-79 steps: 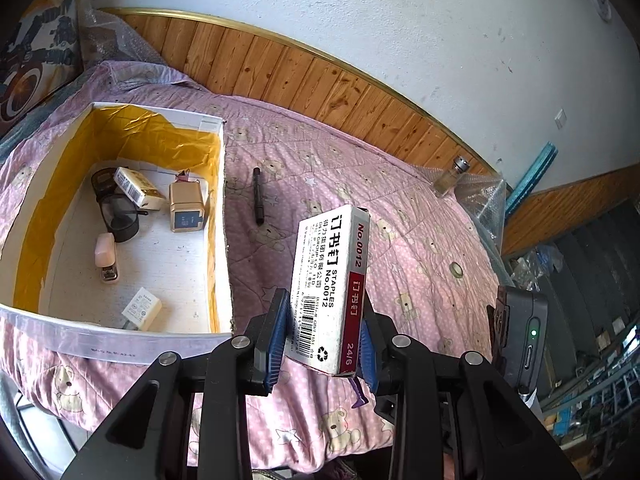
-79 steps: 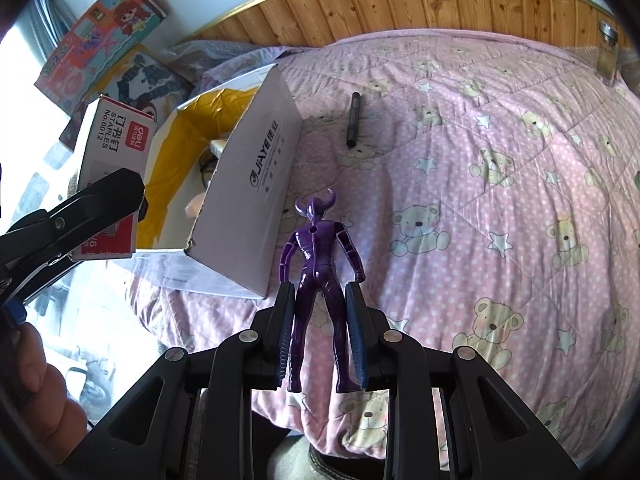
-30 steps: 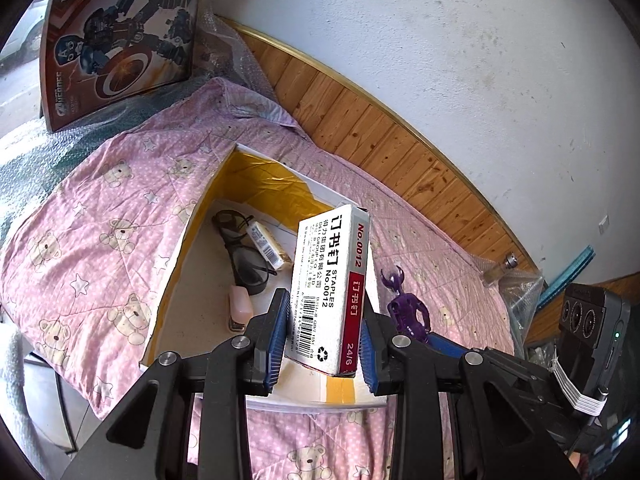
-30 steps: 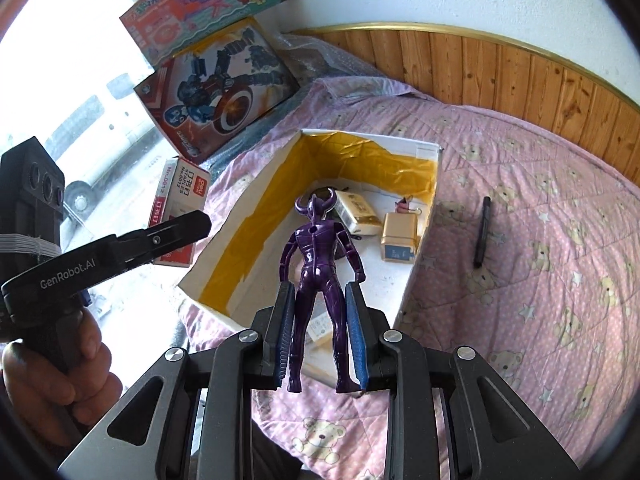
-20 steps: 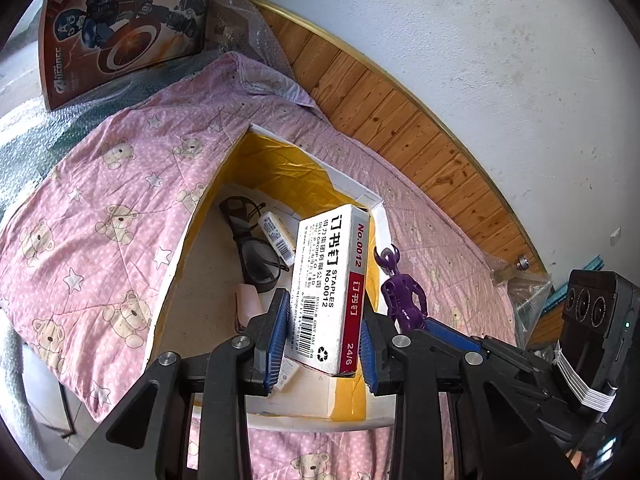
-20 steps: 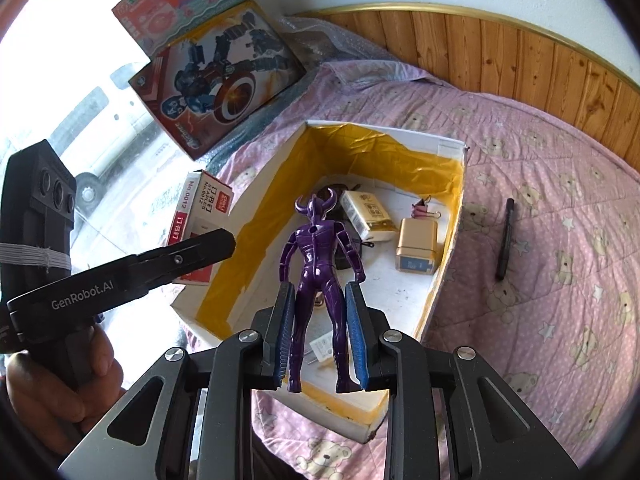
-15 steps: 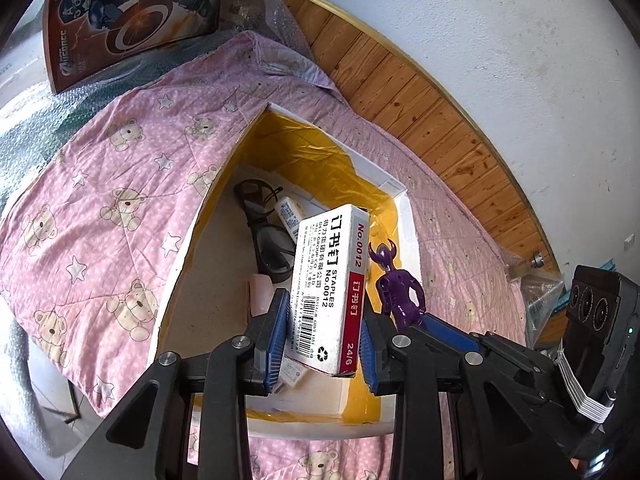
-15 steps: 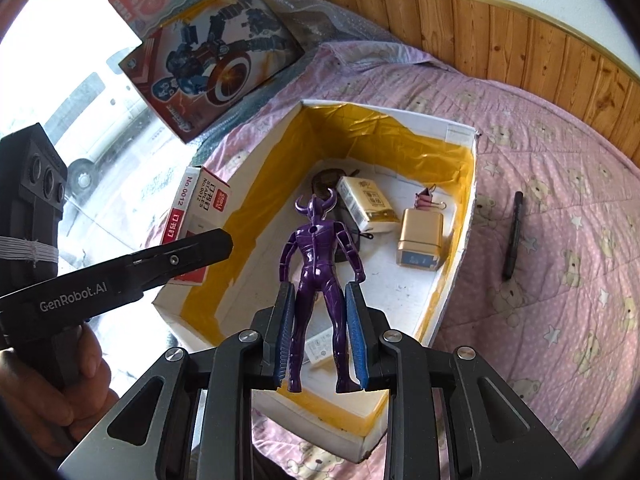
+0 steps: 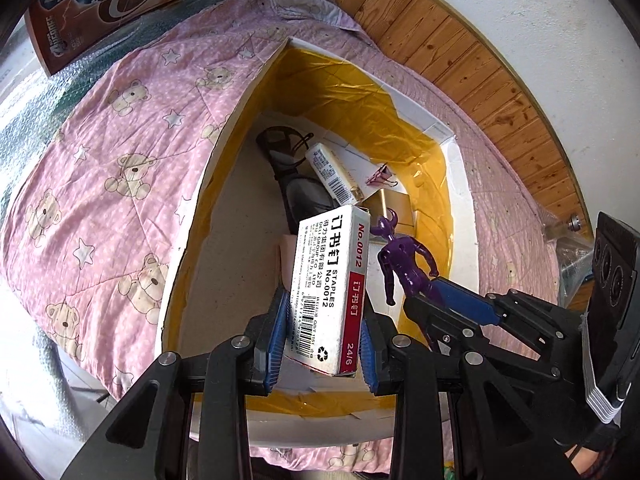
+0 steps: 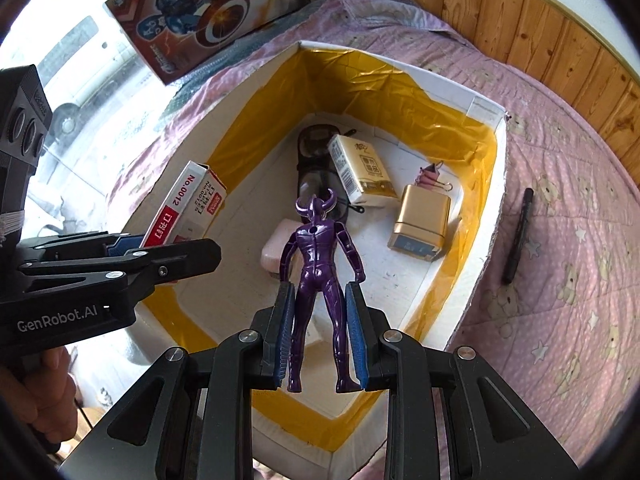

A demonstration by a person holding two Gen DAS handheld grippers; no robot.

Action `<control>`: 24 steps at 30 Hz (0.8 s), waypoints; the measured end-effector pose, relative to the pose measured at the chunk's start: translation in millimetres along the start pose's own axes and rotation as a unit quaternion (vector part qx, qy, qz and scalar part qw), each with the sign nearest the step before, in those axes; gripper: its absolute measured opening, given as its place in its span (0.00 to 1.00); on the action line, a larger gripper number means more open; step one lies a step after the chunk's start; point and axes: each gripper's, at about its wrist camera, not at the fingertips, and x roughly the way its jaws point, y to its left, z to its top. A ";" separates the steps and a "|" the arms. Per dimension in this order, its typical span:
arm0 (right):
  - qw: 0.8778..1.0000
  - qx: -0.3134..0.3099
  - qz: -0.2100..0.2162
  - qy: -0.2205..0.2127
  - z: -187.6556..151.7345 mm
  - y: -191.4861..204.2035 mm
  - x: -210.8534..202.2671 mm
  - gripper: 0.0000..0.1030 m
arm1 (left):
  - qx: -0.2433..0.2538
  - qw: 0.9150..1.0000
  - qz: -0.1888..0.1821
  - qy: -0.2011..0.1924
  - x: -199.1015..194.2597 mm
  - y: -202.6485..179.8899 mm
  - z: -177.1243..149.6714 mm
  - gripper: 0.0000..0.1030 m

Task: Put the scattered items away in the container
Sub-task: 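Open the left tool to drop the staples box while the right tool releases the figure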

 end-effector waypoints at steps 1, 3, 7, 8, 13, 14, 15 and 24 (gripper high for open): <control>1.000 -0.004 -0.003 0.004 0.8 1.0 2.1 0.26 | 0.000 1.000 0.005 0.005 2.8 1.1 0.7 0.32; 1.000 -0.008 -0.006 0.012 3.0 2.2 7.0 0.26 | 0.001 1.000 0.011 0.013 7.2 2.8 1.5 0.32; 1.000 -0.007 -0.013 0.023 5.8 -0.3 15.7 0.26 | 0.007 1.000 0.020 0.016 9.6 4.0 2.7 0.32; 1.000 -0.006 -0.012 0.026 6.4 -1.2 17.3 0.26 | 0.009 1.000 0.023 0.014 9.3 4.1 2.9 0.32; 0.999 0.005 -0.009 0.031 6.7 -6.4 20.1 0.27 | 0.005 0.999 0.031 0.021 11.0 5.5 5.0 0.33; 0.999 0.009 -0.008 0.031 6.8 -7.7 19.6 0.27 | 0.001 0.999 0.034 0.027 13.1 7.0 5.2 0.34; 0.999 0.012 -0.006 0.030 6.7 -8.4 19.0 0.28 | -0.003 0.999 0.035 0.034 15.3 8.1 4.9 0.34; 0.999 0.027 -0.004 0.019 1.5 -11.8 8.1 0.29 | -0.002 0.998 0.042 0.036 13.7 6.1 -1.7 0.37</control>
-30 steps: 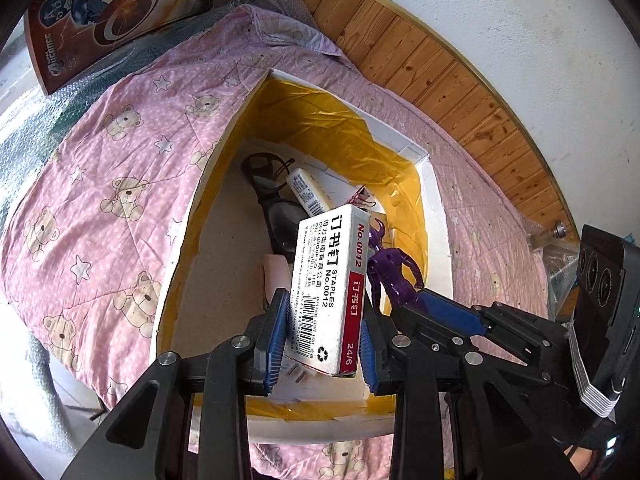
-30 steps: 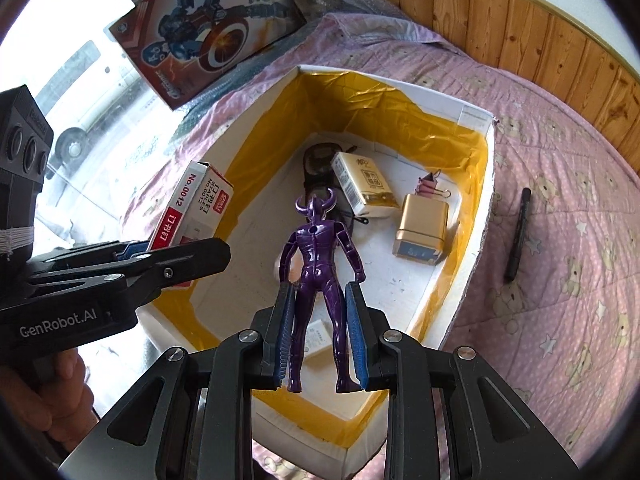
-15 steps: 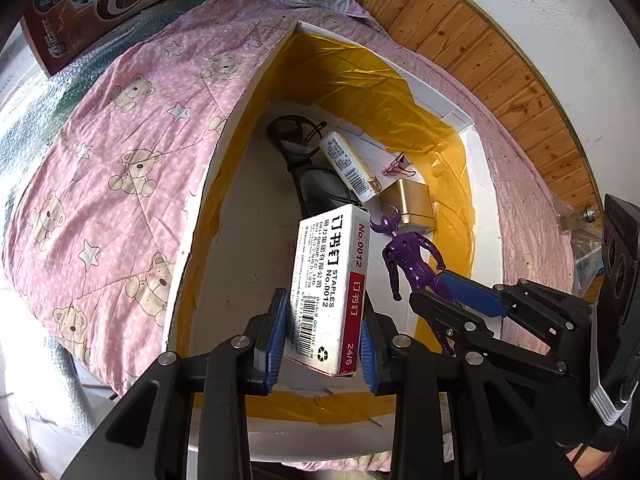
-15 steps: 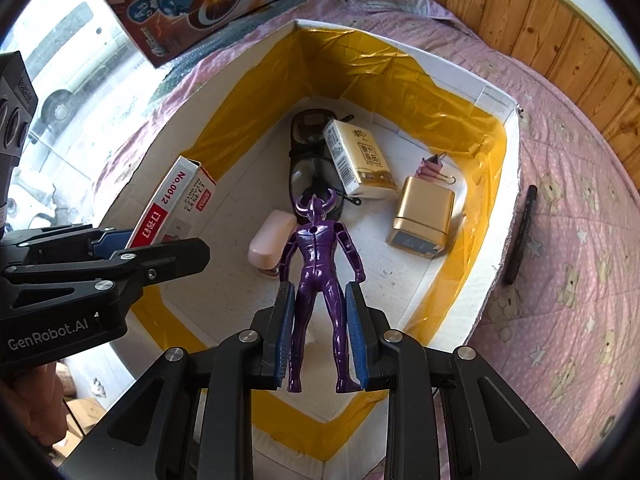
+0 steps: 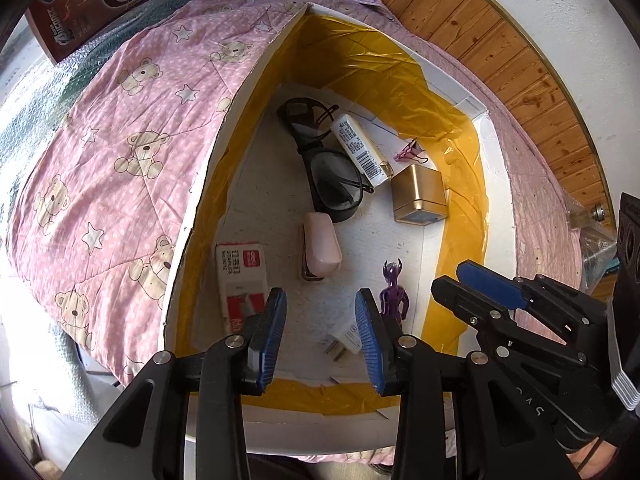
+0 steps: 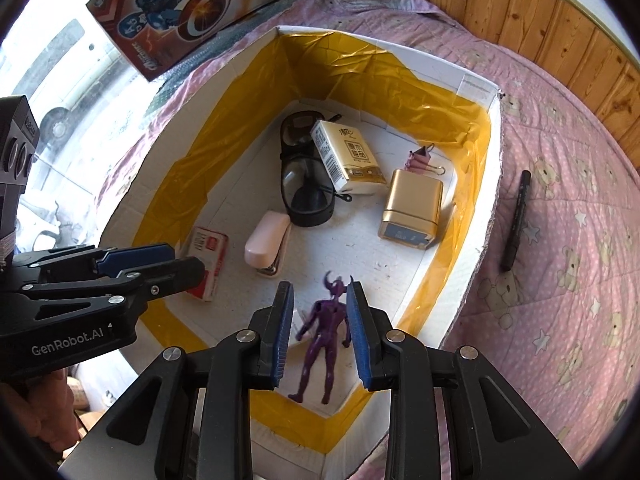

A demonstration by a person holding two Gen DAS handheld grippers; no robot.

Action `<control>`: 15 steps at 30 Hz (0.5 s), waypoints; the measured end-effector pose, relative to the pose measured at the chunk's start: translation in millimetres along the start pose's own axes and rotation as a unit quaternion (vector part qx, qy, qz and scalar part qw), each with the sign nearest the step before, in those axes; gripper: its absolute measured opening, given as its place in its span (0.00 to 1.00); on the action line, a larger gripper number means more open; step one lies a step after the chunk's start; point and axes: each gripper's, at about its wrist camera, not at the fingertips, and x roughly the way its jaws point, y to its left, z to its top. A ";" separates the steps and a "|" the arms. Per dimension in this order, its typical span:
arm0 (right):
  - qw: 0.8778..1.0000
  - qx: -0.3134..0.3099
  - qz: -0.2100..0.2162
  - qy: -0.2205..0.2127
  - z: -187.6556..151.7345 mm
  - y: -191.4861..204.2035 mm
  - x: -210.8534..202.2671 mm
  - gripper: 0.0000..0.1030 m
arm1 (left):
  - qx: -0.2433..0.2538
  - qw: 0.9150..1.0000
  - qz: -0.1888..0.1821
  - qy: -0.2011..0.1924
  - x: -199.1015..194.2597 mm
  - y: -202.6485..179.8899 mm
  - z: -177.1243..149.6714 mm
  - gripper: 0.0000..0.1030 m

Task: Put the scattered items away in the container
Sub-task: 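Open the left tool to drop the staples box while the right tool releases the figure, then withdraw both open tools from the box toward the marker and tape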

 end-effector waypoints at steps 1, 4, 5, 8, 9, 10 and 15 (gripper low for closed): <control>1.000 0.001 0.002 0.000 -1.2 -0.4 -1.4 0.29 | 0.002 1.000 0.001 -0.002 -1.4 -0.6 -0.7 0.37; 1.000 0.001 0.005 -0.001 -5.7 0.3 -5.2 0.29 | 0.014 1.000 0.010 -0.011 -6.2 -5.7 -3.2 0.37; 1.000 0.000 0.006 0.000 -7.3 1.4 -6.0 0.29 | 0.018 1.000 0.013 -0.014 -8.0 -7.7 -4.5 0.37; 1.000 -0.005 0.008 0.001 -12.3 5.0 -9.0 0.30 | 0.029 0.999 0.022 -0.024 -14.6 -13.8 -8.0 0.37; 1.000 -0.007 0.008 0.001 -13.8 6.2 -9.6 0.30 | 0.033 0.999 0.024 -0.027 -16.3 -15.8 -8.8 0.37; 1.000 -0.008 0.008 0.001 -15.2 7.2 -10.7 0.31 | 0.037 0.999 0.025 -0.030 -17.8 -17.7 -9.8 0.37; 1.000 -0.010 0.010 -0.004 -21.4 10.0 -18.3 0.32 | 0.052 0.997 0.031 -0.044 -25.2 -21.7 -14.9 0.37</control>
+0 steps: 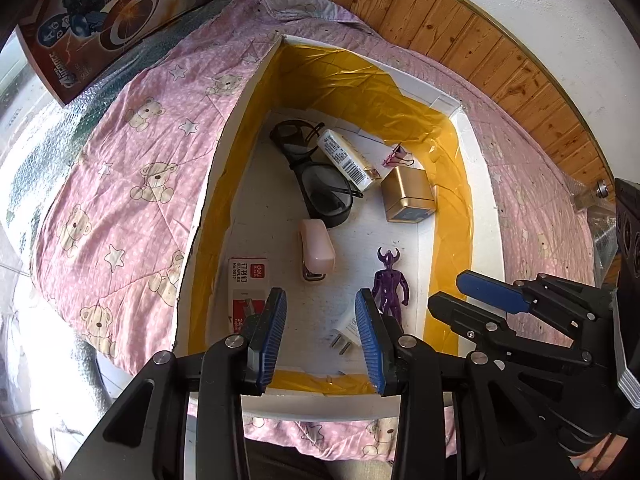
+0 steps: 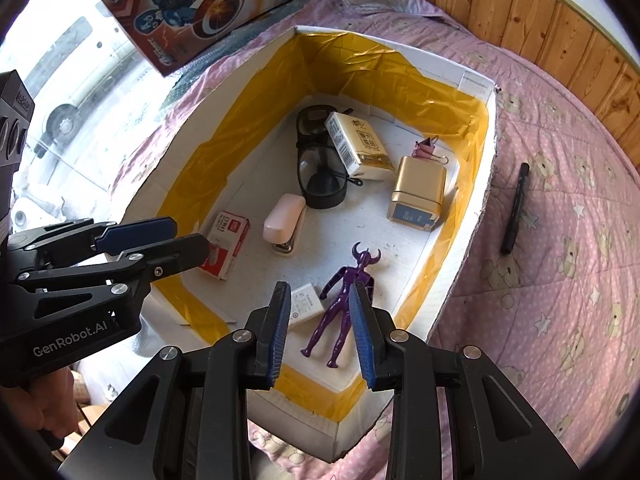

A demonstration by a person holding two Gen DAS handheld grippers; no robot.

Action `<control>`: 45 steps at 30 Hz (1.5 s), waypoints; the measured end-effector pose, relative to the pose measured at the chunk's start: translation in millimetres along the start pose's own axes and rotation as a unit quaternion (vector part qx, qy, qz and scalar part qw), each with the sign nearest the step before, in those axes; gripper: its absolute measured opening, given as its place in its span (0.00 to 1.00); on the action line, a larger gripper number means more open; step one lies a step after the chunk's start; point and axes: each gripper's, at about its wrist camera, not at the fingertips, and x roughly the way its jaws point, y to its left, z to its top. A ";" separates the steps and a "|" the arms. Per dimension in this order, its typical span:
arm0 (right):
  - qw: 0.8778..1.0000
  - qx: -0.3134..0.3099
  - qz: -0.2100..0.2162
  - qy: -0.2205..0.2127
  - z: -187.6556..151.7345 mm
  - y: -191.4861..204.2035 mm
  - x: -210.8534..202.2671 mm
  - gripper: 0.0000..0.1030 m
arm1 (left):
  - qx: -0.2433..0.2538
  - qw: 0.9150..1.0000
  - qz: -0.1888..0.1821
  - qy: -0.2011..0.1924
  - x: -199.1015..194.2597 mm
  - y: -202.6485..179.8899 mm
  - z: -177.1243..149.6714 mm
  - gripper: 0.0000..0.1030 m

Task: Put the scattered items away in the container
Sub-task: 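Withdraw both open tools from the box toward the marker and tape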

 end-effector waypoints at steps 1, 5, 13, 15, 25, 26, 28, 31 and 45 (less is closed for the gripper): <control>1.000 0.000 0.000 -0.001 -0.9 0.2 -1.5 0.32 | 0.002 1.000 0.000 -0.002 -1.6 -0.6 -1.0 0.37; 1.000 0.001 0.001 -0.007 -5.8 1.7 -8.0 0.32 | 0.008 1.000 0.003 -0.011 -7.5 -2.7 -4.0 0.37; 1.000 0.006 0.017 -0.022 -16.2 3.5 -22.6 0.32 | 0.014 1.000 0.004 -0.021 -17.5 -10.2 -15.6 0.37; 0.999 0.012 0.027 -0.029 -19.3 2.9 -27.6 0.32 | 0.016 1.000 0.004 -0.022 -19.2 -12.6 -18.3 0.37; 0.995 0.047 0.057 -0.070 -37.8 -4.5 -52.2 0.32 | 0.033 0.999 0.016 -0.035 -29.8 -29.2 -28.3 0.37; 0.994 0.050 0.060 -0.074 -40.5 -5.3 -54.6 0.32 | 0.034 0.999 0.016 -0.037 -31.8 -30.8 -29.1 0.37; 0.993 0.058 0.068 -0.082 -46.3 -6.9 -59.7 0.32 | 0.039 0.998 0.018 -0.040 -35.5 -34.8 -30.7 0.37; 0.990 0.067 0.078 -0.094 -55.4 -9.8 -67.0 0.32 | 0.045 0.998 0.021 -0.044 -40.0 -40.5 -33.6 0.37; 0.955 0.200 0.125 -0.178 -131.9 -71.9 -90.2 0.35 | 0.085 0.994 0.007 -0.063 -57.9 -89.4 -50.6 0.37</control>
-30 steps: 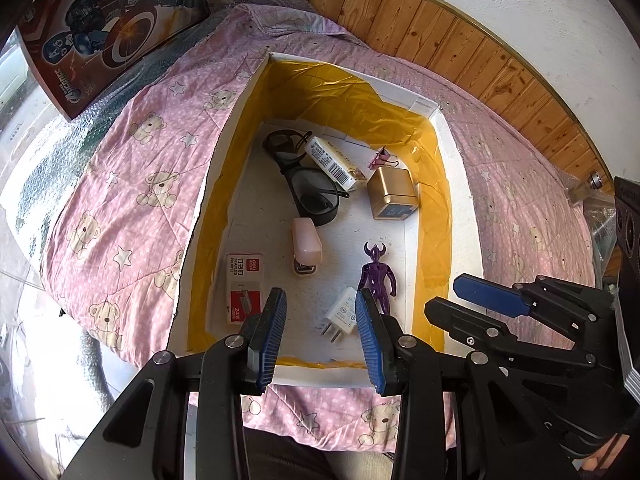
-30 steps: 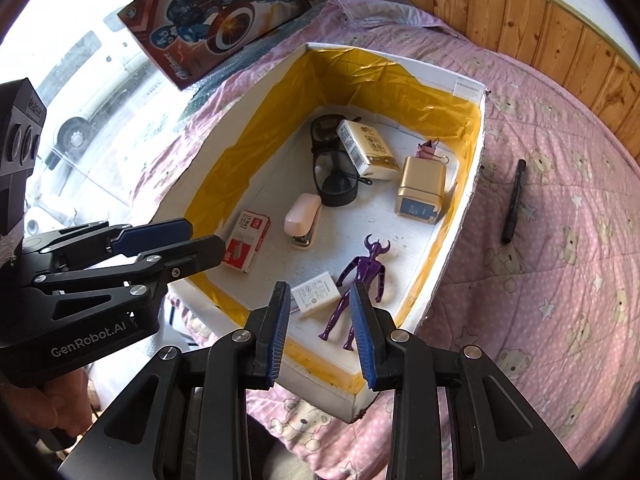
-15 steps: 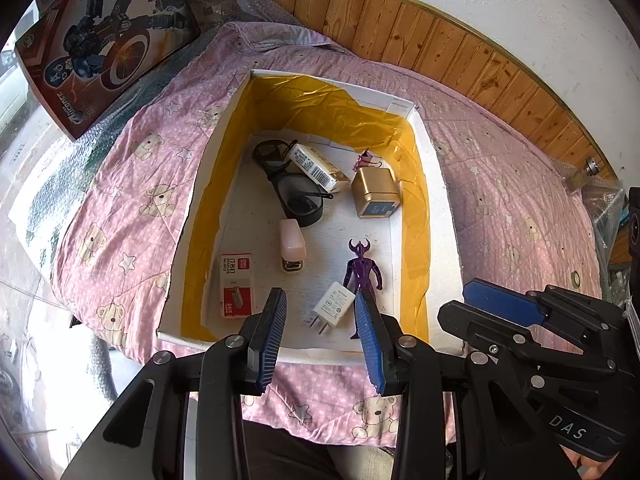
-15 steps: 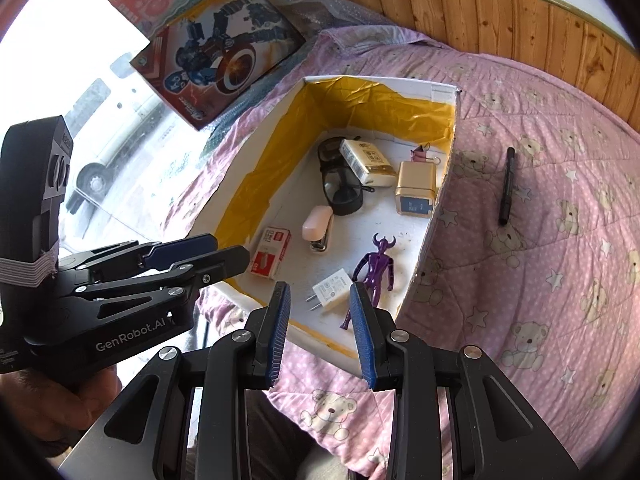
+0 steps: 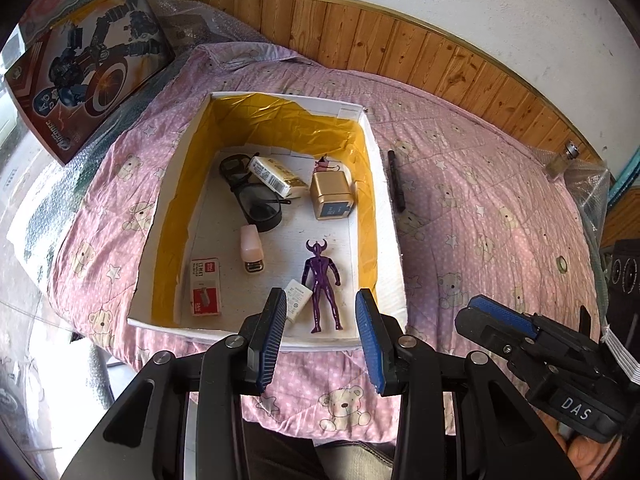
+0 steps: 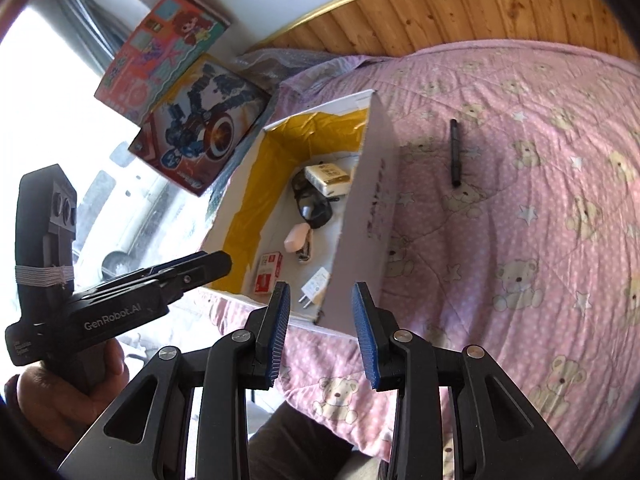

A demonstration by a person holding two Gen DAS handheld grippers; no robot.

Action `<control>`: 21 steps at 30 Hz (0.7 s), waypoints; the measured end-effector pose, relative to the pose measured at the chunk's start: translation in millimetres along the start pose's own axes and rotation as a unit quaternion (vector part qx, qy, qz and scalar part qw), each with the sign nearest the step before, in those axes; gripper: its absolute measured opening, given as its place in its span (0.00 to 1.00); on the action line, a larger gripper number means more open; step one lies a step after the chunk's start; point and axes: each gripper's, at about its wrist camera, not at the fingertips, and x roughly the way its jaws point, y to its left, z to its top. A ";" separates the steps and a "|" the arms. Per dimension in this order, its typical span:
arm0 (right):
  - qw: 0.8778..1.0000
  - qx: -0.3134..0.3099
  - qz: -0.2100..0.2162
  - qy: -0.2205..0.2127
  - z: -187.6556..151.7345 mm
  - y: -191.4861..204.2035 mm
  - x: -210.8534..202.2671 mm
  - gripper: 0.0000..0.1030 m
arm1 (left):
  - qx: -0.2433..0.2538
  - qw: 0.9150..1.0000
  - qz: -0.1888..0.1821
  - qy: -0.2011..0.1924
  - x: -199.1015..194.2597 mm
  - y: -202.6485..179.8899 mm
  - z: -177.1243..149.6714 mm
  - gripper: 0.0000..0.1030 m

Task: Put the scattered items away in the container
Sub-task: 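Withdraw both open tools from the box toward the marker and tape, then grasp the black marker with the left tool while the right tool grasps the green tape roll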

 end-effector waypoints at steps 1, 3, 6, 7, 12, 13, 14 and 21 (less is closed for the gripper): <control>1.000 0.009 -0.001 -0.003 -1.8 -8.3 -2.6 0.35 | 0.009 1.000 -0.002 0.000 2.1 -7.5 0.6 0.37; 1.000 0.025 -0.003 -0.007 -3.7 -23.9 -6.9 0.35 | 0.023 1.000 0.000 -0.002 6.9 -22.2 2.4 0.37; 0.999 0.044 -0.012 -0.016 -3.9 -45.9 -11.3 0.35 | 0.043 0.999 -0.003 -0.004 15.2 -44.1 8.1 0.37; 0.998 0.051 -0.015 -0.018 -3.5 -53.2 -13.3 0.35 | 0.051 0.999 -0.003 -0.006 17.9 -52.5 10.4 0.37; 0.996 0.074 -0.045 -0.034 -1.6 -92.7 -25.6 0.35 | 0.076 0.997 -0.020 -0.001 37.3 -92.6 24.9 0.40; 0.995 0.079 -0.055 -0.037 -0.9 -102.2 -29.2 0.35 | 0.076 0.997 -0.023 0.002 42.7 -99.6 28.7 0.41; 0.994 0.085 -0.062 -0.040 -0.2 -112.2 -32.7 0.35 | 0.075 0.997 -0.028 0.005 48.3 -106.1 31.4 0.42; 0.976 0.169 -0.118 -0.067 -5.3 -208.5 -71.0 0.35 | 0.063 0.996 -0.040 0.042 110.5 -145.4 58.5 0.45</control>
